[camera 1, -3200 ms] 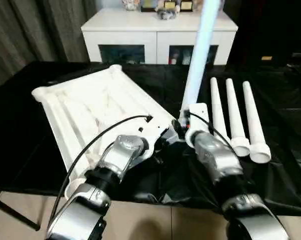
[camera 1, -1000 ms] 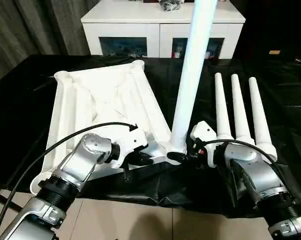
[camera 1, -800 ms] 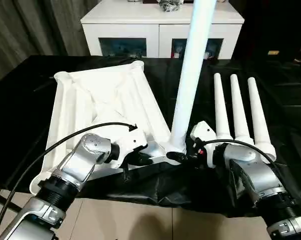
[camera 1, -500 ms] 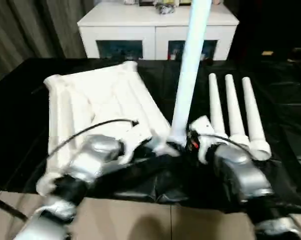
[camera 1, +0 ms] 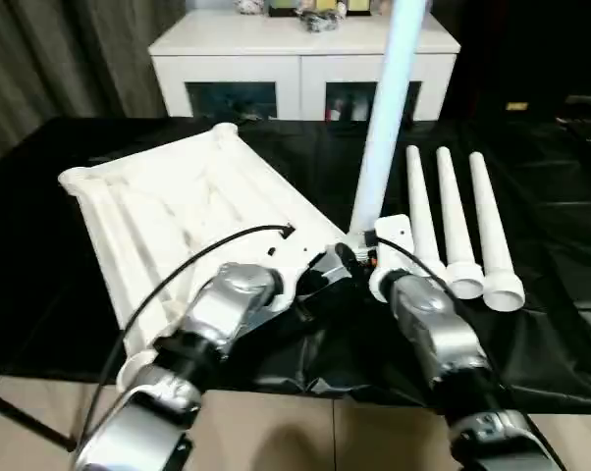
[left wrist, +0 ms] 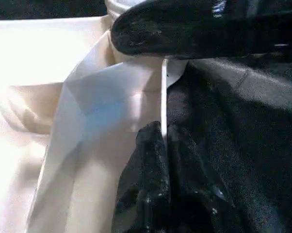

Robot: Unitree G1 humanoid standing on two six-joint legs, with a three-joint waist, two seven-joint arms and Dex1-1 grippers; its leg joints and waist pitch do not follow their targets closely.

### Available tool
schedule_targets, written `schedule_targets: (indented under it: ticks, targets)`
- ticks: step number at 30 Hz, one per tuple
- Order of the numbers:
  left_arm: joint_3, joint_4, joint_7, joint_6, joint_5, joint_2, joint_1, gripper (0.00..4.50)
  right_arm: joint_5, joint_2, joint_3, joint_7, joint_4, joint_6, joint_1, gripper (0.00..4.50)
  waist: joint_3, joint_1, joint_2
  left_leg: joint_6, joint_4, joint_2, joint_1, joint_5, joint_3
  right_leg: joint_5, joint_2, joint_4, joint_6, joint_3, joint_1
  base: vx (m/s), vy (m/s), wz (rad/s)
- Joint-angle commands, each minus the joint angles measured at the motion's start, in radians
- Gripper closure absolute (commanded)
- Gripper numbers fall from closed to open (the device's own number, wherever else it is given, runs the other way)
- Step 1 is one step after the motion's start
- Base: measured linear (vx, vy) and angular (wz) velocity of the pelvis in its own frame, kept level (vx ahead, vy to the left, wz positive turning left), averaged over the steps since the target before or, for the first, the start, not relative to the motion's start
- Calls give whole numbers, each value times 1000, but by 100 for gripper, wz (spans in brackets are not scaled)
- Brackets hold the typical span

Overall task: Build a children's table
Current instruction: Rotate leg to tighten

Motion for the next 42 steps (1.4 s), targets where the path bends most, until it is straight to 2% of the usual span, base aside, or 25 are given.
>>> schedule_targets:
  ticks: [1, 3, 5, 6, 8, 10, 12, 13, 19, 21, 22, 31, 34, 35, 38, 40, 42]
  targets:
    - [-24, -15, -53, 6, 19, 54, 35, 450, 21, -36, 61, 108, -56, 27, 1, 79, -54, 4, -12, 9, -84, 20, 9, -304, -11, -226, -37, -84, -186, 21, 36, 0, 0, 0]
    - [-34, -28, -85, -8, 16, 72, 42, 450, 19, -59, 71, 142, -69, 27, 1, 57, -60, 3, -11, 29, -78, 22, 4, -234, -9, -125, -37, -73, -209, 21, 40, 0, 0, 0]
    - [-45, -52, -132, -20, 10, 99, 54, 450, 17, -98, 88, 216, -89, 23, 5, 57, -60, 3, -14, 43, -74, 21, 6, -208, -5, -79, -34, -70, -231, 21, 39, 0, 0, 0]
    - [-54, -75, -176, -28, 2, 122, 65, 450, 24, -128, 102, 284, -110, 24, 13, 57, -60, 5, -14, 51, -73, 23, 5, -197, -5, -62, -36, -66, -240, 21, 43, 0, 0, 0]
    - [-78, -137, -281, -43, -16, 176, 92, 450, 37, -198, 141, 435, -159, 11, 36, 57, -59, 10, -11, 66, -71, 26, 9, -195, -1, -48, -35, -64, -254, 23, 39, 0, 0, 0]
    - [-92, -182, -353, -29, -38, 210, 110, 450, 47, -234, 163, 511, -185, 2, 50, 57, -60, 14, -13, 72, -71, 28, 11, -192, -2, -36, -34, -61, -257, 22, 41, 0, 0, 0]
    - [-96, -200, -384, -43, -47, 226, 117, 450, 53, -250, 171, 542, -194, 2, 55, 57, -57, 15, -11, 71, -72, 29, 12, -196, -1, -36, -33, -60, -264, 23, 37, 0, 0, 0]
    - [-97, -210, -403, -49, -54, 235, 122, 450, 58, -261, 176, 559, -200, 3, 57, 57, -60, 18, -11, 69, -71, 29, 17, -202, 0, -39, -33, -61, -273, 23, 36, 0, 0, 0]
    - [-87, -214, -422, -47, -57, 256, 119, 450, 55, -285, 194, 616, -189, -19, 52, 57, -56, 26, -12, 44, -75, 29, 18, -229, 2, -83, -34, -62, -262, 25, 35, 0, 0, 0]
    - [-87, -213, -422, -48, -56, 261, 119, 450, 53, -279, 191, 613, -175, -15, 46, 73, -56, 26, -18, 43, -74, 28, 15, -222, 1, -93, -36, -61, -257, 26, 36, 0, 0, 0]
    - [-87, -213, -422, -48, -56, 261, 119, 450, 53, -279, 191, 613, -175, -15, 46, 94, -55, 27, -17, 43, -74, 28, 15, -220, 2, -97, -36, -62, -256, 26, 36, 0, 0, 0]
    - [-83, -213, -428, -48, -48, 261, 122, 450, 53, -283, 190, 625, -163, -18, 49, 168, -58, 28, -15, 54, -69, 27, 15, -186, 2, -53, -34, -58, -263, 25, 37, 0, 0, 0]
    - [-85, -208, -426, -47, -46, 261, 120, 450, 49, -281, 186, 613, -154, -17, 52, 176, -58, 29, -16, 53, -69, 27, 15, -191, 2, -64, -34, -58, -262, 24, 38, 0, 0, 0]
    - [-83, -202, -417, -44, -43, 258, 119, 450, 49, -274, 179, 593, -145, -10, 54, 178, -58, 29, -10, 52, -70, 27, 16, -192, 1, -65, -35, -58, -262, 25, 37, 0, 0, 0]
    - [-76, -178, -374, -33, -33, 238, 111, 450, 48, -244, 157, 523, -123, 19, 59, 178, -55, 25, -12, 42, -72, 26, 16, -217, 3, -88, -32, -61, -261, 25, 34, 0, 0, 0]
    - [-59, -139, -303, -17, -21, 202, 95, 450, 47, -203, 126, 425, -99, 63, 64, 178, -51, 22, -15, 23, -76, 25, 18, -255, 2, -152, -34, -68, -253, 26, 33, 0, 0, 0]
    - [-39, -105, -232, -3, -13, 167, 79, 450, 36, -172, 107, 341, -85, 86, 68, 179, -47, 19, -14, -6, -82, 25, 24, -321, -1, -270, -36, -79, -222, 26, 29, 0, 0, 0]
